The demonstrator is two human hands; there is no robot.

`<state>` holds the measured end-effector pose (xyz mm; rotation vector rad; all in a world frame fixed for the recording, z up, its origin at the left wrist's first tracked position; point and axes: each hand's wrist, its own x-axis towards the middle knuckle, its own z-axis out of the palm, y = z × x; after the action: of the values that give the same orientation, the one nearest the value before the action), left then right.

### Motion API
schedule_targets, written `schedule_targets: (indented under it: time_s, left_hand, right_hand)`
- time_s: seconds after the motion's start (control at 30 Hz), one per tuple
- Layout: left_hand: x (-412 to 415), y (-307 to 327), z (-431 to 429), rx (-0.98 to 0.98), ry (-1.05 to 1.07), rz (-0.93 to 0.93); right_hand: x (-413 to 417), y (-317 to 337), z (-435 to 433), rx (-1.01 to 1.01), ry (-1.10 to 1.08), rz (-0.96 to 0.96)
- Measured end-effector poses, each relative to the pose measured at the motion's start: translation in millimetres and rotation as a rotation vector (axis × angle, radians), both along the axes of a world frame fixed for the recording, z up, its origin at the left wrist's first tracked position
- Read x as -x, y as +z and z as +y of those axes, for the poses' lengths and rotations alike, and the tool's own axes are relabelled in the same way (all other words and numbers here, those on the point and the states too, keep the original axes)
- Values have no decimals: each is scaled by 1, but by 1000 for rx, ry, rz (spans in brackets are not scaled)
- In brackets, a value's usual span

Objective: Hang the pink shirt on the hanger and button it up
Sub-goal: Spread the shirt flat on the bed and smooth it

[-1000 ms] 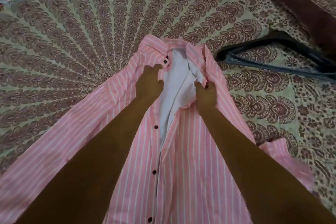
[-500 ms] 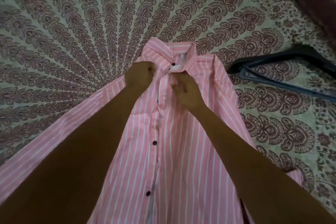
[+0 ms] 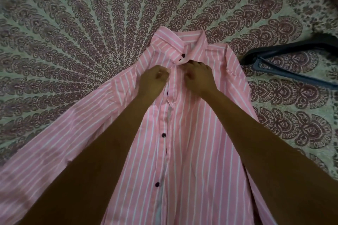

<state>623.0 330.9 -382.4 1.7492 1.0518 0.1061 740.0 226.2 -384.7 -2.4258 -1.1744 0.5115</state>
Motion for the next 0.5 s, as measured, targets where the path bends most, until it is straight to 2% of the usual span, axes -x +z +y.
schedule_targets:
  time_s: [0.07, 0.13, 0.27, 0.5]
  left_hand:
    - [9, -6, -8, -38, -142, 28]
    - [13, -8, -11, -164, -250, 119]
    - [3, 1, -2, -367, -215, 196]
    - [46, 9, -15, -282, -214, 165]
  right_hand:
    - [3, -3, -3, -61, -35, 14]
    - [10, -7, -10, -109, -66, 19]
    - [32, -16, -31, -102, -46, -7]
    - [88, -20, -72, -164, -29, -138]
